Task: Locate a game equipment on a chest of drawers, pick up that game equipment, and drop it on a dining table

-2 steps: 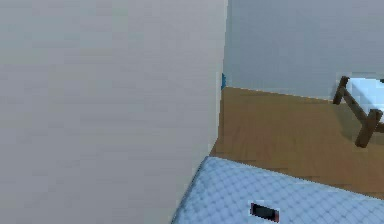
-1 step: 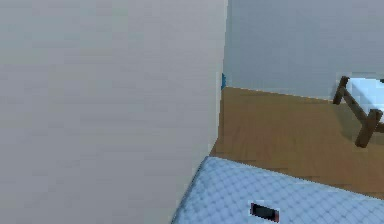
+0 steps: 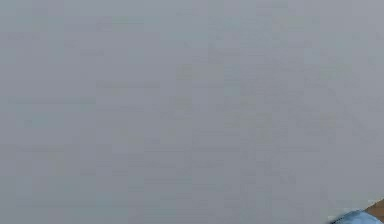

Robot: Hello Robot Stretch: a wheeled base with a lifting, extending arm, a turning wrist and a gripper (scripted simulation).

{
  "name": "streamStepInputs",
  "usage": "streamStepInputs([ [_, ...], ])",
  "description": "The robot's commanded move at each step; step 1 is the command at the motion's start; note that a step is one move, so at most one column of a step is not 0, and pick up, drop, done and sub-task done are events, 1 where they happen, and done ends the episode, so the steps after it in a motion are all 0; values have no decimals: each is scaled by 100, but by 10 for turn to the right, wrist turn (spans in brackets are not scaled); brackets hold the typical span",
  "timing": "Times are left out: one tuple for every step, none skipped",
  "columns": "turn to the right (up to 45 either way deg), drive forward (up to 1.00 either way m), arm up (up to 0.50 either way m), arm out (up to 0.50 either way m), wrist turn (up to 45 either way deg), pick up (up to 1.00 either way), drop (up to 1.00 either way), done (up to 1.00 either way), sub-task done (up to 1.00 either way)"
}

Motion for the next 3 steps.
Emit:
streamStepInputs([
  [-420, 0, 0, 0, 0, 0, 0, 0, 0],
  [0, 25, 0, 0, 0, 0, 0, 0, 0],
  [-30, 0, 0, 0, 0, 0, 0, 0, 0],
])
